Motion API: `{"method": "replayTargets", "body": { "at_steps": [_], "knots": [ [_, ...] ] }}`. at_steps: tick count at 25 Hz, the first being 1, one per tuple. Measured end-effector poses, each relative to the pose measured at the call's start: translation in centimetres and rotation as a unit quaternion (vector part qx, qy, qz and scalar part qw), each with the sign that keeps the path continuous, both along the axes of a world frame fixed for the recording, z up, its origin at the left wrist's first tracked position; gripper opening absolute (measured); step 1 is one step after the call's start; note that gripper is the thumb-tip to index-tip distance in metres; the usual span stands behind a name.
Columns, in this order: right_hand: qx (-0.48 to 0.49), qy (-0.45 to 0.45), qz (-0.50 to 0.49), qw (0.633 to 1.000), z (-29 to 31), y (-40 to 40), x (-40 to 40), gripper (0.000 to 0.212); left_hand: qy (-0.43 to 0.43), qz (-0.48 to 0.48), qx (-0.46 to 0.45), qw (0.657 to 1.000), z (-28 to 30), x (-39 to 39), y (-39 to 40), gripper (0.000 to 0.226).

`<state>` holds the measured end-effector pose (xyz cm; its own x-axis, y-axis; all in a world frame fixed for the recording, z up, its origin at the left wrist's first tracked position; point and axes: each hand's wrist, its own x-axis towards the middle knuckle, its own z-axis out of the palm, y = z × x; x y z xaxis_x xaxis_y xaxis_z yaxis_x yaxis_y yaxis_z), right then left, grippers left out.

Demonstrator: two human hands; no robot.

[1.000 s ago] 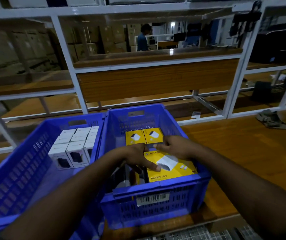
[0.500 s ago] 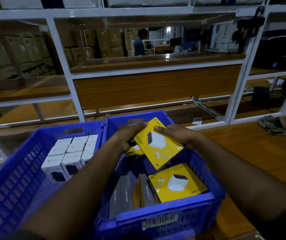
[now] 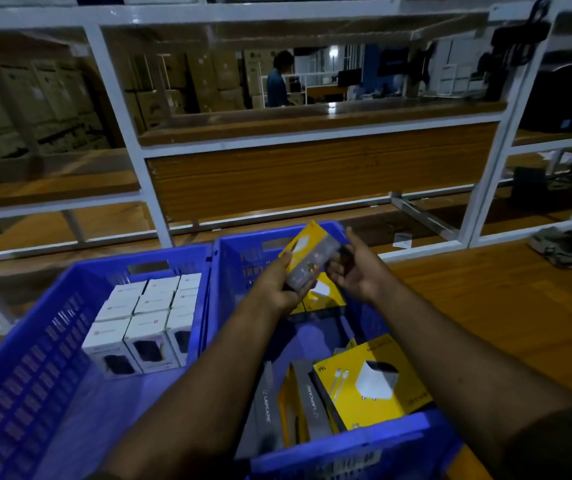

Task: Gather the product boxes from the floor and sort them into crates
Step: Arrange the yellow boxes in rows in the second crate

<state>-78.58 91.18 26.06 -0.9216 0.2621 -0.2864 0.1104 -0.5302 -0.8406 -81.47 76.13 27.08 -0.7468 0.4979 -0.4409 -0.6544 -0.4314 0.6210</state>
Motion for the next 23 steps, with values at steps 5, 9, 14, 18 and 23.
{"method": "replayTargets", "body": {
  "at_steps": [5,9,14,18,23],
  "knots": [
    [-0.009,0.041,-0.023,0.999,0.8,1.2,-1.6,0.038,-0.036,0.001,0.084,0.996,-0.5,-2.1,-0.8,0.039],
    [-0.021,0.023,-0.021,0.999,-0.2,2.3,-2.4,0.04,-0.021,-0.019,0.111,0.993,-1.2,-3.2,-2.1,0.039],
    [-0.074,-0.012,-0.022,0.997,-0.8,1.8,-3.9,0.036,0.022,0.025,0.124,0.992,-1.3,-4.3,-3.9,0.048],
    [-0.06,-0.009,0.022,0.998,-1.4,0.2,-5.0,0.04,0.039,0.078,0.029,0.996,-1.6,-4.4,-4.3,0.037],
    [-0.023,-0.003,0.146,0.989,-1.8,-2.0,-5.8,0.046,0.105,0.091,-0.145,0.98,-2.2,-4.3,-3.5,0.045]
  ]
}}
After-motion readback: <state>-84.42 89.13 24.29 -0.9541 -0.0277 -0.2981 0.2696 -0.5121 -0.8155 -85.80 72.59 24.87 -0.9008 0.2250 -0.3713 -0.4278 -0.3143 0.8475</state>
